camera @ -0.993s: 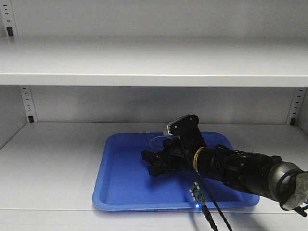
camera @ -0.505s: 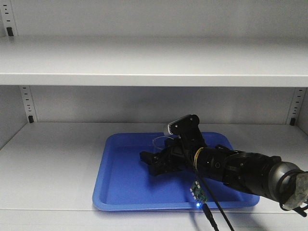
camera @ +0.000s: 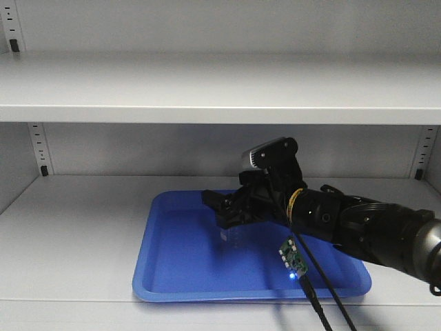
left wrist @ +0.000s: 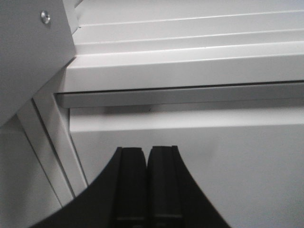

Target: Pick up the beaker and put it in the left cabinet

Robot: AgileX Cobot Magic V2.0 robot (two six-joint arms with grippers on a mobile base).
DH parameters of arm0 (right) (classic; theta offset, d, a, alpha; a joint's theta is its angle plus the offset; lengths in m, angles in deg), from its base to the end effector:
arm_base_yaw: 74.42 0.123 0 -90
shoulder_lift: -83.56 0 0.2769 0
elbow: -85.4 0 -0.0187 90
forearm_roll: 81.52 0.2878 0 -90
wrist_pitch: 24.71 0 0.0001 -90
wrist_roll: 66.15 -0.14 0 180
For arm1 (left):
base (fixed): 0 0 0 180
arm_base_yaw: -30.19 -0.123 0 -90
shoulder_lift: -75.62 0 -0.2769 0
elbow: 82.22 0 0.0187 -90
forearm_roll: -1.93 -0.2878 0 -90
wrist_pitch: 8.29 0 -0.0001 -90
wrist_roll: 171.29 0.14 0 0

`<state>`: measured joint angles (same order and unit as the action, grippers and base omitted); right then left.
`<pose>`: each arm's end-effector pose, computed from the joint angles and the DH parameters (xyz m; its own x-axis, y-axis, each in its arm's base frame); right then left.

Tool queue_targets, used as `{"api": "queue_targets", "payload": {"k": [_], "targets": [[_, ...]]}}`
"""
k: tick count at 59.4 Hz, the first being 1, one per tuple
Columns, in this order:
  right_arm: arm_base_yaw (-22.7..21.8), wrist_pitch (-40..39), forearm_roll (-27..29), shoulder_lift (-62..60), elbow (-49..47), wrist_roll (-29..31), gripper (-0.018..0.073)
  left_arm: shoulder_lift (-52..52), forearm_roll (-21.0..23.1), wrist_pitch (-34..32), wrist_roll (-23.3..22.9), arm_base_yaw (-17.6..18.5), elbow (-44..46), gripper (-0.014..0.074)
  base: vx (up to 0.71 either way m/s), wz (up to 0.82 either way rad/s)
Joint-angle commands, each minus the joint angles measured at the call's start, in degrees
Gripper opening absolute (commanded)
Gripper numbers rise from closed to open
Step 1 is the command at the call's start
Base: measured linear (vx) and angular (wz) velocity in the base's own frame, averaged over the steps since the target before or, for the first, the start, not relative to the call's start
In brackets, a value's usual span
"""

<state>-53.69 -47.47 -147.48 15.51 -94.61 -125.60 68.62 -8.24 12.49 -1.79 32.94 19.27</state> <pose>0.4553 0.2251 0.2618 -0.1436 -0.1369 -0.9801 -0.6682 0.7440 -0.0060 0.1452 0.0018 0.1593 -0.2749 -0.0039 -0.9615 -0.0170 0.9999 0.0008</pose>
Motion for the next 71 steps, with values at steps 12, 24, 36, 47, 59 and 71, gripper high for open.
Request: {"api": "queue_targets", "payload": {"k": [12,24,36,47,59,71], "targets": [[-0.2,5.2,0.6,-6.6,-1.8,-5.4,0.0372,0.6,-0.2,-4.3,-0.2,0.3,0.9,0.0004,0.0,0.0],[-0.2,9.2,-3.0,-11.3,3.3,-8.8,-0.0015,0.6,-0.2,-4.3,-0.2,0.3,0.9,0.0004,0.0,0.0],[-0.2,12.5,-5.5,-18.0,11.9,-8.6,-0.0008,0.6,-0.2,-4.3,-0.2,0.3,0.9,0.0004,0.0,0.0],[-0.2,13.2,-5.5,-25.6,20.6,-8.6,-0.0008,0.6,-0.2,-4.3,-0.2,0.3,0.9,0.0004,0.0,0.0],[-0.2,13.3,-5.4,-35.8,31.5,-8.8,-0.0006,0.6,-0.2,-4.3,-0.2,0.3,0.9,0.0004,0.0,0.0],[-0.2,13.3,-5.5,-43.6,38.4,-8.6,-0.0006,0.6,-0.2,-4.3,-0.2,0.3,0.9,0.0004,0.0,0.0]]}}
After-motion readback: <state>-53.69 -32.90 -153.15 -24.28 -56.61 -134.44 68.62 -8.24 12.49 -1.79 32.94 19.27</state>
